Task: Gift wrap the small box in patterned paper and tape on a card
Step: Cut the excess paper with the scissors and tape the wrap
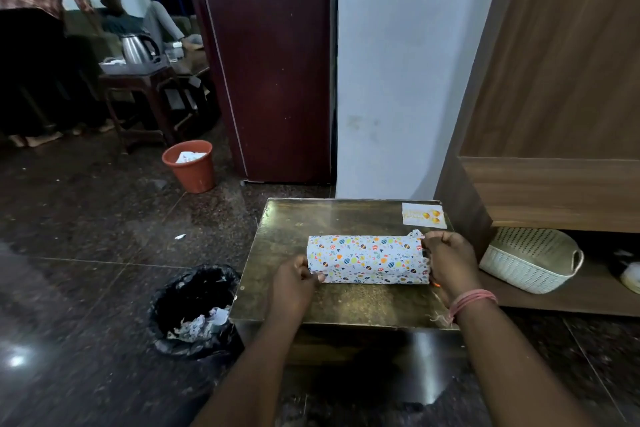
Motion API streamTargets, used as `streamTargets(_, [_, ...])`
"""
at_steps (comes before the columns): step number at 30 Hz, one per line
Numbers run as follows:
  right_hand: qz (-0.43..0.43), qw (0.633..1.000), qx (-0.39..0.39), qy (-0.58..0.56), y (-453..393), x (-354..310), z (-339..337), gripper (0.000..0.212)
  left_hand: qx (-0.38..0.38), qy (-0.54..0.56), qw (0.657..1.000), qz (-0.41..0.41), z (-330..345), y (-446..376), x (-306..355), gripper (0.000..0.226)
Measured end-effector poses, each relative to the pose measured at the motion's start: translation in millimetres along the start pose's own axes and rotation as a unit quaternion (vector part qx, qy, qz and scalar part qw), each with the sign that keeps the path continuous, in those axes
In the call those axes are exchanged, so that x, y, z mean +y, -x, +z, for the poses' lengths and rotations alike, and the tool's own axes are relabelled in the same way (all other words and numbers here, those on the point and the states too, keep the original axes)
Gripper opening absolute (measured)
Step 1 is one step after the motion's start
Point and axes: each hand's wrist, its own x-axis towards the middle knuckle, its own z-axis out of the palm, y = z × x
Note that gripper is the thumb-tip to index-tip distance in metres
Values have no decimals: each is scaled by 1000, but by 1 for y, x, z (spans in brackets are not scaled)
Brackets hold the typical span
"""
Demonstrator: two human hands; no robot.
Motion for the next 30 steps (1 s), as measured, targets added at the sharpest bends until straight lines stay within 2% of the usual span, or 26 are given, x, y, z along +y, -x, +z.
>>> streamTargets(4, [-125,991,-9,48,17,-30,-14,12,100,-56,993,37,1,15,29,55])
streamTargets(6, [-155,985,-41,63,21,-39,-18,12,137,-101,981,94,5,25,52,61])
streamTargets(9, [-121,982,-121,81,25,-35,-19,17,106,-165,957,215,18,34,68,46])
streamTargets(12, [-102,978,-156,96,26,-33,-15,20,74,-212,936,273,35,34,66,36])
streamTargets(15, [-95,975,-171,110,26,-30,-13,19,29,-214,936,279,45,29,79,32])
streamTargets(18, [-94,973,-174,120,25,-29,-14,19,-15,-245,930,274,48,23,96,38])
streamTargets(23, [-47,970,-209,114,21,-34,-22,21,-38,-295,914,274,55,18,94,35])
streamTargets(26, [-44,961,-240,129,15,-40,-23,18,-25,-253,929,267,59,10,89,27])
streamTargets(30, [-49,937,-280,205,13,-41,-20,14,-40,-188,954,230,61,2,88,17])
